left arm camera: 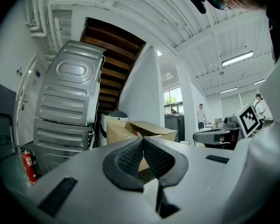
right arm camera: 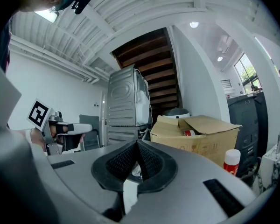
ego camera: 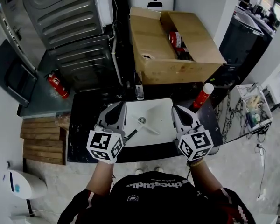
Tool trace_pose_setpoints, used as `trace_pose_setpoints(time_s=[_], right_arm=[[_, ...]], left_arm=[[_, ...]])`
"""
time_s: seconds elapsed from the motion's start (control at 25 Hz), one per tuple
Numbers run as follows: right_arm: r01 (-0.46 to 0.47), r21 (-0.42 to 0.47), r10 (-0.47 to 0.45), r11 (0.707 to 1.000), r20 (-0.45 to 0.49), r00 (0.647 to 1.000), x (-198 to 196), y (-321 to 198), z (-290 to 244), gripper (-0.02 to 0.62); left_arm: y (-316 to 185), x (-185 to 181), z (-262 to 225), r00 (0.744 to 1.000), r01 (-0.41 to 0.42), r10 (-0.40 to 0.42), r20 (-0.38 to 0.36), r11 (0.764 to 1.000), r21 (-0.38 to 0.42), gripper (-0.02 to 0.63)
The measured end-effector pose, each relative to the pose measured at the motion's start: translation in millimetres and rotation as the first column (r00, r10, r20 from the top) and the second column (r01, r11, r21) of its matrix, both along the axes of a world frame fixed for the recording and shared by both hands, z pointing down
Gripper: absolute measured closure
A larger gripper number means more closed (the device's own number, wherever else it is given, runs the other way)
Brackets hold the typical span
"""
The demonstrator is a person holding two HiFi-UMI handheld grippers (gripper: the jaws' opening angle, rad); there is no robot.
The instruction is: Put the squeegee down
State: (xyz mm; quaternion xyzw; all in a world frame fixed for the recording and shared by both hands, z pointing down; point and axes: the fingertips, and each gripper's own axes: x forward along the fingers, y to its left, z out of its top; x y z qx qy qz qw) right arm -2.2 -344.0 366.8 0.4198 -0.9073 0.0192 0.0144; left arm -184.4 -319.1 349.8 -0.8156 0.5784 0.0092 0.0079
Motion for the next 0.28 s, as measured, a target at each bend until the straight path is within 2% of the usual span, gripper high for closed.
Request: trace_pose_setpoints(time_s=[0.28], right_arm=[[0.009,-0.001,-0.009,1.000,0.004,1.000,0.5,-0.6,-1.2,0.557]], left_arm=[[-4.4,-1.7,1.8,1.000,0.005,-0.005,-0.003,1.000,-0.008,0.591]])
